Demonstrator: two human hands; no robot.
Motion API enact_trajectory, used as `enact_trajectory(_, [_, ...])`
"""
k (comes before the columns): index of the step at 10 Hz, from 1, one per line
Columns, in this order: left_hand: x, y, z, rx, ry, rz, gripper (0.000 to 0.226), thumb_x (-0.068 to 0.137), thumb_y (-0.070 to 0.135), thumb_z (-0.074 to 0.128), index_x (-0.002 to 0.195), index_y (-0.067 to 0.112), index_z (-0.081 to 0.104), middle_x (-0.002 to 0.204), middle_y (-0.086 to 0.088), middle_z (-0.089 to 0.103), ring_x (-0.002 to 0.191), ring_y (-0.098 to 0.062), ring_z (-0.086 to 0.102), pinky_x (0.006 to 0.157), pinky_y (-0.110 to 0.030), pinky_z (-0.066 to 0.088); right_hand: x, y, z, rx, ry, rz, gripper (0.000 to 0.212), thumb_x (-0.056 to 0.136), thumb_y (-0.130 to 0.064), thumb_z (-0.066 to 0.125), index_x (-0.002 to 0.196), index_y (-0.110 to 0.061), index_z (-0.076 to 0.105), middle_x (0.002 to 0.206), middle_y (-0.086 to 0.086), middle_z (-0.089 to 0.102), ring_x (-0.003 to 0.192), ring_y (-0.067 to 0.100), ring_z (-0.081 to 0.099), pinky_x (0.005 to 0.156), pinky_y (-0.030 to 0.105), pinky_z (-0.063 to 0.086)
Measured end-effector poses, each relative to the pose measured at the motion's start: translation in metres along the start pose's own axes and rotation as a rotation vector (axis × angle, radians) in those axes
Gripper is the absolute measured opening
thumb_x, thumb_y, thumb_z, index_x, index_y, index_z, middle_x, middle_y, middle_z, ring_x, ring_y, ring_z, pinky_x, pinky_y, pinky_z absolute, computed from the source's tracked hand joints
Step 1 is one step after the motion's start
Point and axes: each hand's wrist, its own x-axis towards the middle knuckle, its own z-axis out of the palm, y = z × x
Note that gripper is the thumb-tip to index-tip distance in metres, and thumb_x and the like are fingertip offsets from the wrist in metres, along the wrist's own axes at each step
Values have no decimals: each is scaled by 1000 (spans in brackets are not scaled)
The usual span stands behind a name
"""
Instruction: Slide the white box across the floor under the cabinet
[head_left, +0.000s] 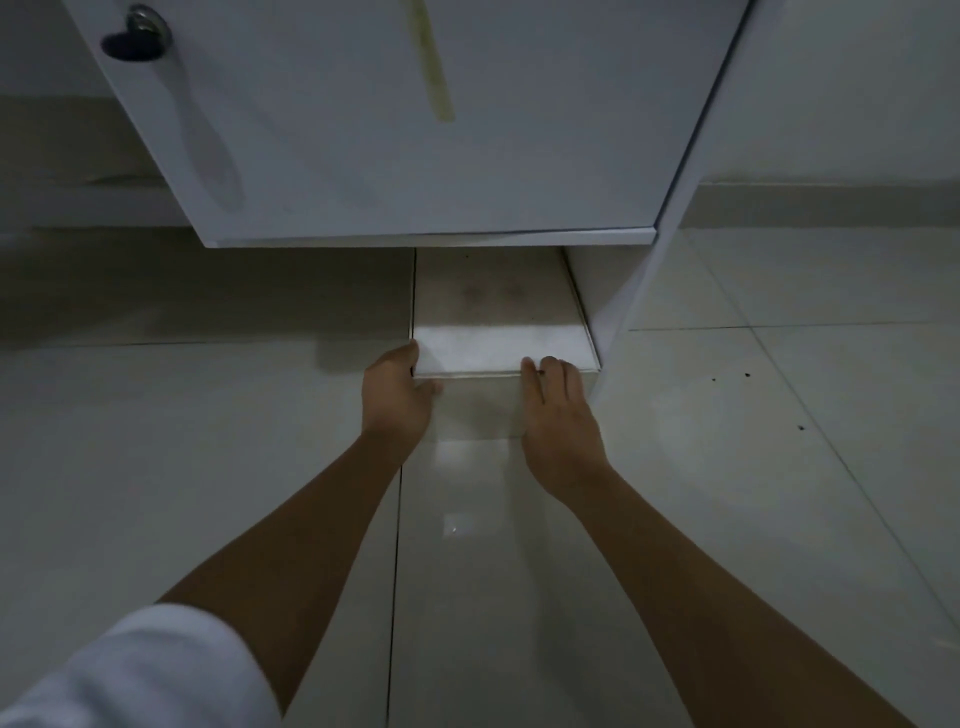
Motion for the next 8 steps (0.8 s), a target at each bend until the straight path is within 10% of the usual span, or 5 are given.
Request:
enact_trajectory(2, [4,4,0,70,-20,39,26,83,5,65,104,-9,59,107,-26,65,103,-37,60,88,-32,46,4,5,4,7,-15,-16,74,54,2,67,125,14,51,113,34,59,104,39,32,87,49,55])
enact_trajectory(5, [5,10,-13,159,-162,36,30,81,13,66,70,14,39,76,-6,47,75,-20,45,62,-26,33,4,9,-7,121,-134,-77,76,73,-2,56,143,9,27,139,30,37,126,41,26,108,48,38])
enact_trajectory(8, [-20,39,-28,137,-205,-4,22,87,19,60,107,10,59,108,-9,58,109,-25,57,93,-27,43,7,4,-50,277,-262,-5,67,90,-12,45,149,-4,14,158,16,11,147,32,6,119,39,18])
